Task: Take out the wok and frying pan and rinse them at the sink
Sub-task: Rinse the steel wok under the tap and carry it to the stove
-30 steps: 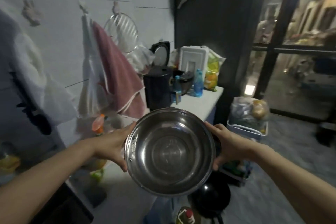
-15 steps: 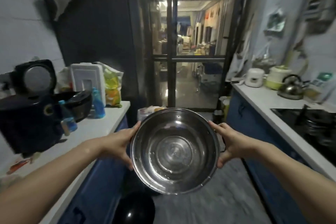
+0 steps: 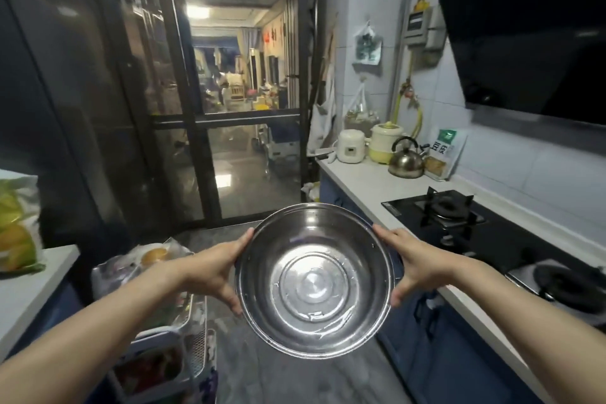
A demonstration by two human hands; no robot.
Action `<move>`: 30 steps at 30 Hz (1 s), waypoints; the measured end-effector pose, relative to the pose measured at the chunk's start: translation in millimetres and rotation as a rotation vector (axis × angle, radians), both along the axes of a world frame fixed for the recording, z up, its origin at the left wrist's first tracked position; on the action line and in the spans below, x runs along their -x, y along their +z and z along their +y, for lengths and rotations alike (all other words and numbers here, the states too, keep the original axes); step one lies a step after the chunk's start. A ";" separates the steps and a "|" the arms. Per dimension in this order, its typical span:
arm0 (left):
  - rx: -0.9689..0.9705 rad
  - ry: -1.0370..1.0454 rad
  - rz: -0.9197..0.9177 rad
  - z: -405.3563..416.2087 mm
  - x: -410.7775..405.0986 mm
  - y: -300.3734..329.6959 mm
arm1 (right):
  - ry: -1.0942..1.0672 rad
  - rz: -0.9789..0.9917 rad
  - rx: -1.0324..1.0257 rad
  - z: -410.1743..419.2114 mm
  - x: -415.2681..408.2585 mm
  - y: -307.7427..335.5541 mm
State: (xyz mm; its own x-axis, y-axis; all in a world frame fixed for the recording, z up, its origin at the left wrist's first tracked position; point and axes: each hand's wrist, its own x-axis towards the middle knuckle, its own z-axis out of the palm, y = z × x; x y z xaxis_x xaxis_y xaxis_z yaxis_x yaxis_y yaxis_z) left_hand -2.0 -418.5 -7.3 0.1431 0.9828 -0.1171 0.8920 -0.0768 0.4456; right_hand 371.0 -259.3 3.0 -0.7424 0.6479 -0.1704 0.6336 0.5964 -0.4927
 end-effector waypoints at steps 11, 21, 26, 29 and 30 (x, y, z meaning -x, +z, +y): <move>0.035 -0.224 -0.001 230.3 57.5 -7.9 | -0.134 0.060 0.037 162.5 31.6 -20.4; 0.025 -0.340 -0.007 461.4 22.0 -23.5 | -0.255 0.009 -0.011 343.8 -12.7 -32.3; -0.022 -0.380 -0.046 567.0 -7.3 -23.5 | -0.289 -0.020 -0.011 452.3 -37.5 -34.0; -0.018 -0.393 -0.062 621.4 -18.9 -21.6 | -0.314 -0.031 -0.010 511.3 -50.5 -36.5; -0.013 -0.399 -0.066 637.4 -22.2 -20.5 | -0.309 -0.029 -0.004 528.1 -53.0 -36.2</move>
